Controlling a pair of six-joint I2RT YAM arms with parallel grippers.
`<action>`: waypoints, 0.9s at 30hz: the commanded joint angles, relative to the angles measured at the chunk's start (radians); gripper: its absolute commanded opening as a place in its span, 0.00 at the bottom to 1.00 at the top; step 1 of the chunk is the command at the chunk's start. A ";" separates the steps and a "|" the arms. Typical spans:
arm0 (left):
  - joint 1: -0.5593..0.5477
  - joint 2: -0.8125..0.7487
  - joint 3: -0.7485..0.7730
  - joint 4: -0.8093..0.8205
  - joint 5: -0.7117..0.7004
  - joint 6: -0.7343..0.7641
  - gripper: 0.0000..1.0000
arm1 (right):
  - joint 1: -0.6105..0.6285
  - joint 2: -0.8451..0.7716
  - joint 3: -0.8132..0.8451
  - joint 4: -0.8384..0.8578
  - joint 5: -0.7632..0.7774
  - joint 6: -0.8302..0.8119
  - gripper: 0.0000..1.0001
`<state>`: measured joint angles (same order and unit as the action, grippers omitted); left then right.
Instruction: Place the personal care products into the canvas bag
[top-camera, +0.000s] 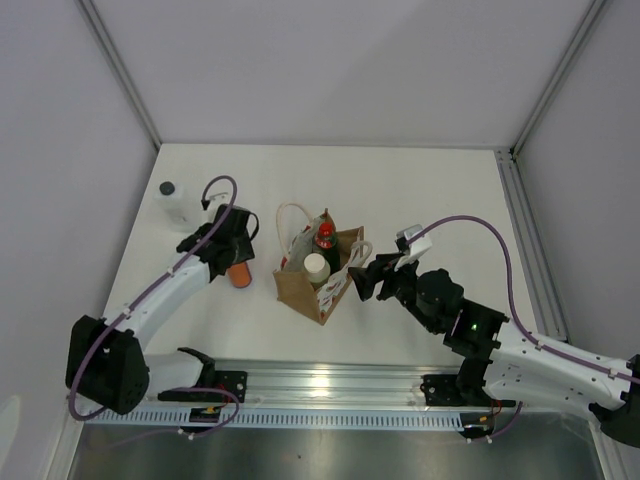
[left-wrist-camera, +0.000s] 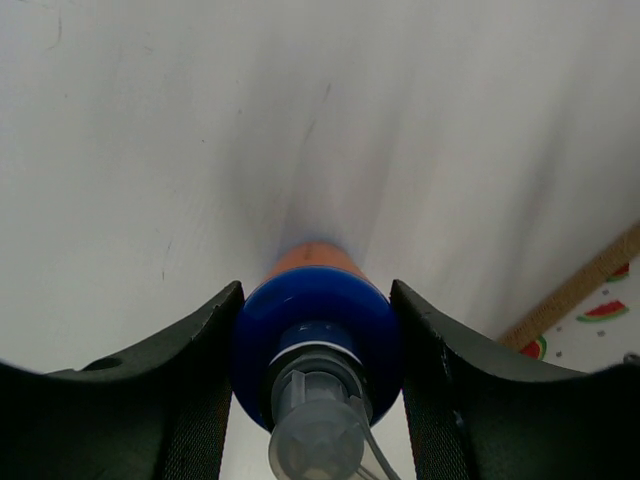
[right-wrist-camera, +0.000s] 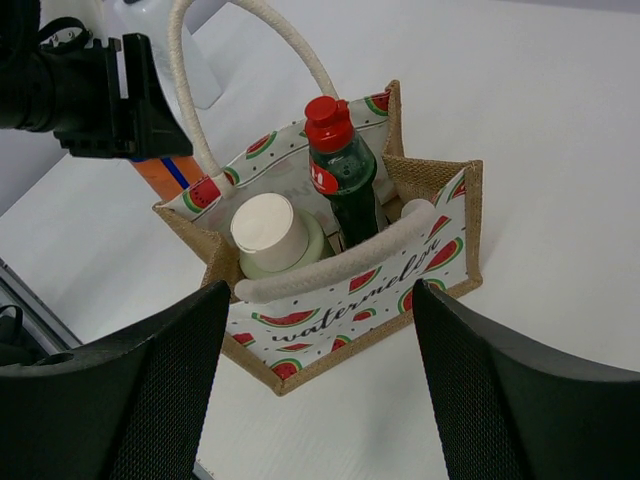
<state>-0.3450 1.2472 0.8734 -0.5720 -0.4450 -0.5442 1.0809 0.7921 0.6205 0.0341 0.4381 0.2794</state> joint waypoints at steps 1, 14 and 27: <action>-0.078 -0.122 -0.023 0.040 -0.060 0.013 0.01 | 0.004 -0.019 0.027 0.021 0.024 0.001 0.78; -0.203 -0.356 0.087 0.017 -0.009 0.023 0.01 | 0.004 -0.016 0.025 0.023 0.044 -0.006 0.78; -0.325 -0.381 0.386 -0.078 -0.063 0.115 0.01 | 0.004 -0.014 0.024 0.024 0.048 -0.008 0.77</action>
<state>-0.6350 0.8913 1.1675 -0.7078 -0.4934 -0.4648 1.0809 0.7853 0.6205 0.0338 0.4618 0.2768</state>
